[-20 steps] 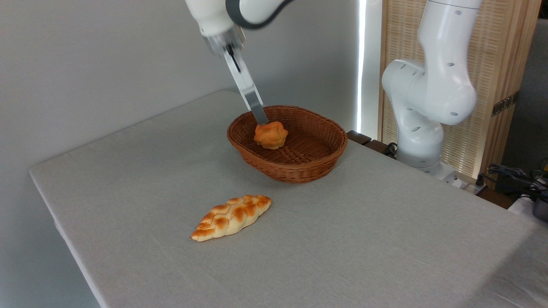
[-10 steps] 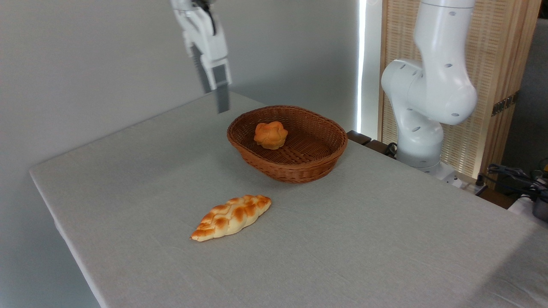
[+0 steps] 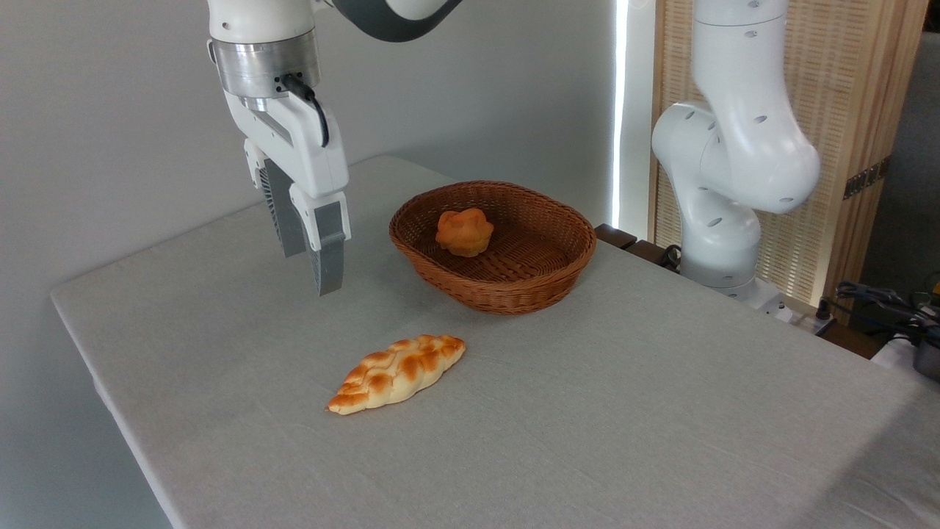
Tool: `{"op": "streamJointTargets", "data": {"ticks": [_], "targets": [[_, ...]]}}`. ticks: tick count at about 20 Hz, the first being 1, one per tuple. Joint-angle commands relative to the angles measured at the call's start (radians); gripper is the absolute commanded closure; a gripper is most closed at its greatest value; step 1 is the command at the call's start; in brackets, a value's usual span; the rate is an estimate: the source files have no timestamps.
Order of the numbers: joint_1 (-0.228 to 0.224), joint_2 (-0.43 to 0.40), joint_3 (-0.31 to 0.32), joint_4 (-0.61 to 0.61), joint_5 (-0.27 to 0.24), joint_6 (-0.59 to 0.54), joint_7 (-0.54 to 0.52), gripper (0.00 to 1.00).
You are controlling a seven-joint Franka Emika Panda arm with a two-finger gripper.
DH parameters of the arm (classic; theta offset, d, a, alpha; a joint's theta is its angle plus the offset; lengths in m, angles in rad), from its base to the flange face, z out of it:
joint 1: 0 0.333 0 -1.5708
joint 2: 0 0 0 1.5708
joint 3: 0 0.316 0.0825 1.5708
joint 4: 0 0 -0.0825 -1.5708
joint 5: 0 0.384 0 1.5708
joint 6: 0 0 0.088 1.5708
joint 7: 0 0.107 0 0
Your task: Put bread into the basket
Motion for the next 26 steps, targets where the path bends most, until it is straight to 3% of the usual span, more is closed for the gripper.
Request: {"op": "streamJointTargets", "data": {"ticks": [1,3,7,19,26], "targets": [[0.104,-0.001,-0.086,0.023,0.019,-0.038,-0.020,0.00],[0.135,-0.002,-0.108,0.023,0.019,-0.058,-0.020,0.00],[0.135,-0.001,-0.108,0.043,0.045,-0.103,-0.024,0.00],[0.133,-0.011,-0.094,0.043,0.045,-0.108,-0.052,0.00],[0.081,-0.018,-0.028,0.043,0.045,-0.123,-0.046,0.00]]}}
